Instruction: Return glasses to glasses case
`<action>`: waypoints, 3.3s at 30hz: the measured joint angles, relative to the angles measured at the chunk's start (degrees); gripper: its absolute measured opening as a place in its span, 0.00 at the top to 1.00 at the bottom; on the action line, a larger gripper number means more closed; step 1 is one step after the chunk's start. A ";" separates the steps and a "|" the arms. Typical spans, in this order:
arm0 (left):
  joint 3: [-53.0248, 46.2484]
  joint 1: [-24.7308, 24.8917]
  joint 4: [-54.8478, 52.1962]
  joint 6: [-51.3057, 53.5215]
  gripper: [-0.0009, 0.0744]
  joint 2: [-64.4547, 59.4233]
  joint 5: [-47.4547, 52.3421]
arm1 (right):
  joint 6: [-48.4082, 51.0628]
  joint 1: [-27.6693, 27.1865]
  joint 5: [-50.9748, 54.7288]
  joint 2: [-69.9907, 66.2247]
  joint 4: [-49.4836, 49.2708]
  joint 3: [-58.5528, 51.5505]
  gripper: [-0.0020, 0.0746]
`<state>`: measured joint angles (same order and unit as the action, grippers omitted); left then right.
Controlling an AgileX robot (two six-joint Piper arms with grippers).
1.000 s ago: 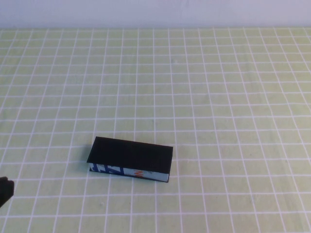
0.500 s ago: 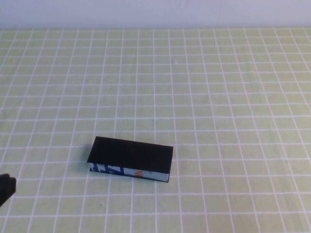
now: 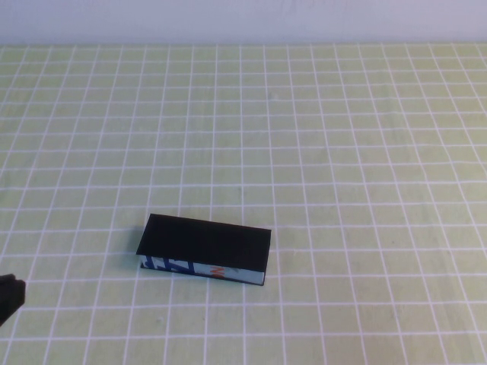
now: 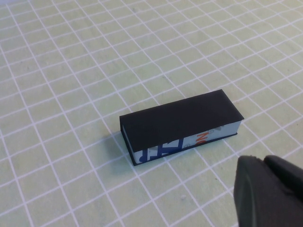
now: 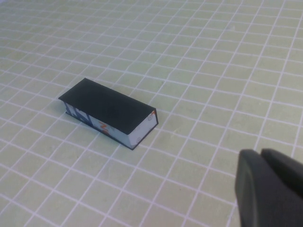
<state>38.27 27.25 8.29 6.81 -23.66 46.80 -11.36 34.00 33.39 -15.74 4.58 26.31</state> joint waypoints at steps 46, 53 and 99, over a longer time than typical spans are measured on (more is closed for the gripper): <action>-39.57 -23.90 -10.39 -14.46 0.99 24.24 -26.33 | 0.00 0.00 0.00 0.00 -0.46 0.00 1.00; -39.57 -23.90 -10.39 -14.33 0.99 24.27 -26.31 | 0.00 0.00 0.00 0.00 -0.46 0.00 1.00; -39.57 -23.90 -10.39 -14.33 0.99 24.38 -26.20 | 1.52 -35.60 -15.99 16.24 -1.12 -27.81 1.00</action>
<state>-1.30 3.35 -2.11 -7.53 0.72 20.60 -9.84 -1.60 17.40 0.51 3.46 -1.50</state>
